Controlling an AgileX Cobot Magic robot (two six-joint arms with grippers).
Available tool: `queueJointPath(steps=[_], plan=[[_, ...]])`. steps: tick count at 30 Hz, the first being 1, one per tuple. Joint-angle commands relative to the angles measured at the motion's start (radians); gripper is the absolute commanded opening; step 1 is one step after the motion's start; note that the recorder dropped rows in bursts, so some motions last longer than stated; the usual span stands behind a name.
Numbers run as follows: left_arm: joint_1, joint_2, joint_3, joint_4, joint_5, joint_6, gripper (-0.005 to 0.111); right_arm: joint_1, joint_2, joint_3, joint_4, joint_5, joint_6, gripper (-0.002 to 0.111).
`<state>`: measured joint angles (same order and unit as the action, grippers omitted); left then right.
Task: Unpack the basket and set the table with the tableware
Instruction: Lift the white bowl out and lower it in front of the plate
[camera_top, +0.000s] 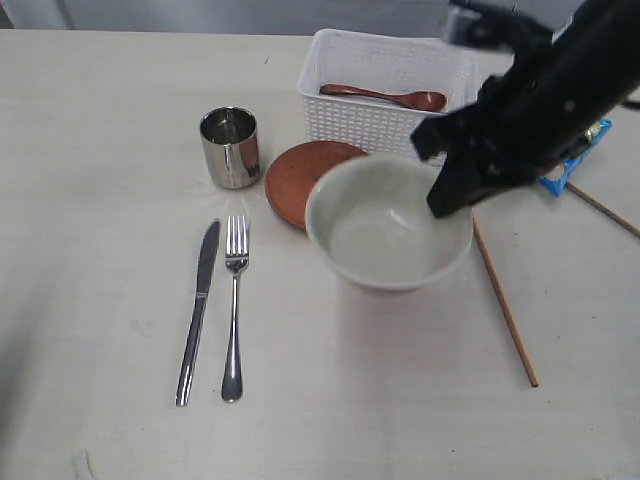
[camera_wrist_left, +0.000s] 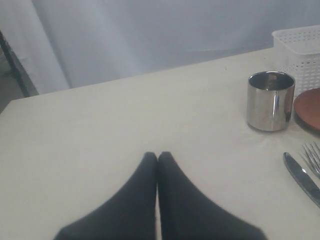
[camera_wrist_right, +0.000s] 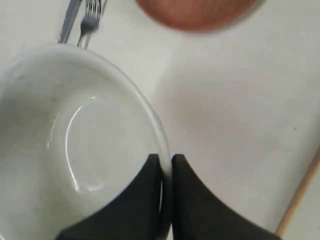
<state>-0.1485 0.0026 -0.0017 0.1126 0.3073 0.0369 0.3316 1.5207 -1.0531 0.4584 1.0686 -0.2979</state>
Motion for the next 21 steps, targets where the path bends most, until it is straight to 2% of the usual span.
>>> queueJointPath(steps=[1,5,8,21], plan=[[0.005,-0.003,0.002,-0.012,-0.008,-0.003,0.000,0.103,-0.017,0.150,0.020,-0.134,-0.007,-0.001],[0.005,-0.003,0.002,-0.012,-0.008,-0.003,0.000,0.197,-0.009,0.211,0.027,-0.315,-0.005,-0.001],[0.005,-0.003,0.002,-0.012,-0.008,-0.003,0.000,0.219,0.023,0.214,0.027,-0.384,0.019,-0.001],[0.005,-0.003,0.002,-0.012,-0.008,-0.003,0.000,0.218,0.170,0.214,0.038,-0.379,0.006,0.000]])
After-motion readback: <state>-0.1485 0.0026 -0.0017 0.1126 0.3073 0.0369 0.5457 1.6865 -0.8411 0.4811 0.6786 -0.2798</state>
